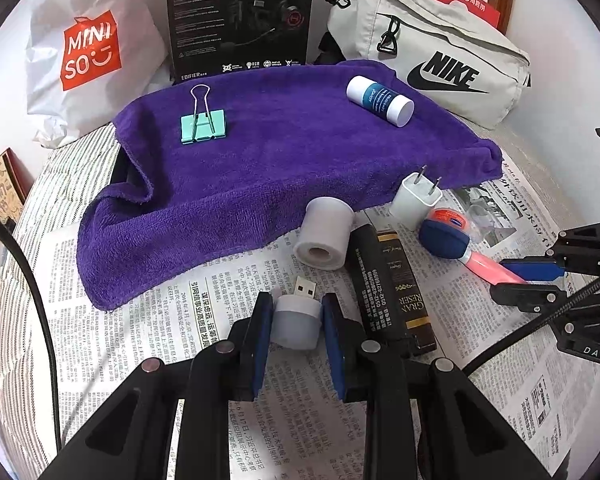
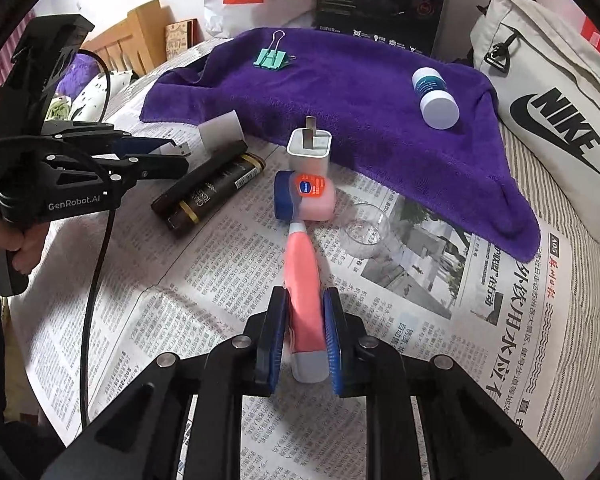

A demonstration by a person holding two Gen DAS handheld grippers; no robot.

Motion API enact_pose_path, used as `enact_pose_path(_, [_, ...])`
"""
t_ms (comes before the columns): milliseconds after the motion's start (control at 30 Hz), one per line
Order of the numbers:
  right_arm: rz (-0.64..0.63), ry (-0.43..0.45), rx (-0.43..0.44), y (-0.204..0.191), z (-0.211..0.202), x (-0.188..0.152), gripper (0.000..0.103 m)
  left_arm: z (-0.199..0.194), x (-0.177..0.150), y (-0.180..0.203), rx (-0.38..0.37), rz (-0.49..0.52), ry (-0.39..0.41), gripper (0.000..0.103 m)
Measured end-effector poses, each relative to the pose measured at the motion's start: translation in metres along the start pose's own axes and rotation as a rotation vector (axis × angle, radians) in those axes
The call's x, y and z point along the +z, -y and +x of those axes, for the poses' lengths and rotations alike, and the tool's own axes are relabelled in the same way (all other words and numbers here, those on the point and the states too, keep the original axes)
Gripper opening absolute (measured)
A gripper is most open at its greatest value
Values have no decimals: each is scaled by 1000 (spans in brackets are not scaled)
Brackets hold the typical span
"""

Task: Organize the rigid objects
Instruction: 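Grasp the pink tube with the right tool while the left tool holds the USB light, then carry the USB light with the left tool onto the towel while the right tool carries the pink tube there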

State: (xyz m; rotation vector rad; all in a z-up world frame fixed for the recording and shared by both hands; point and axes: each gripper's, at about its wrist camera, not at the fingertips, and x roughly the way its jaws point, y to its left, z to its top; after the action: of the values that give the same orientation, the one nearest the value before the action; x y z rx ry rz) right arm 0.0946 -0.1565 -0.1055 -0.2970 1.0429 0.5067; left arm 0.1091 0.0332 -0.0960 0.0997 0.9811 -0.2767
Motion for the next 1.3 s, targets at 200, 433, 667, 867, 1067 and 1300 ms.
enact_pose_path(200, [50,-1,26,9,-4,-2,16,-2,-1,-3,-11,-22,-5,24])
enact_pose_path(433, [94,-4,-17,21,-7,-9,16,-7,-9,-7,7,-18,-5,24])
enact_pose_path(667, [101,16,-24,19,-2,-6,16,-5,-6,-2,23,-5,-8,25])
enact_pose_path(867, [134,38,12,26,-16,-6,16,-12,-8,-8,19,-32,4,24])
enact_pose_path(1067, [163,46,8,32,-26,-7,16,-20,-7,-18,-4,-53,15,24])
enact_pose_path(1300, [196,53,39,33,-28,-6,16,-28,-6,-26,-25,-73,21,24])
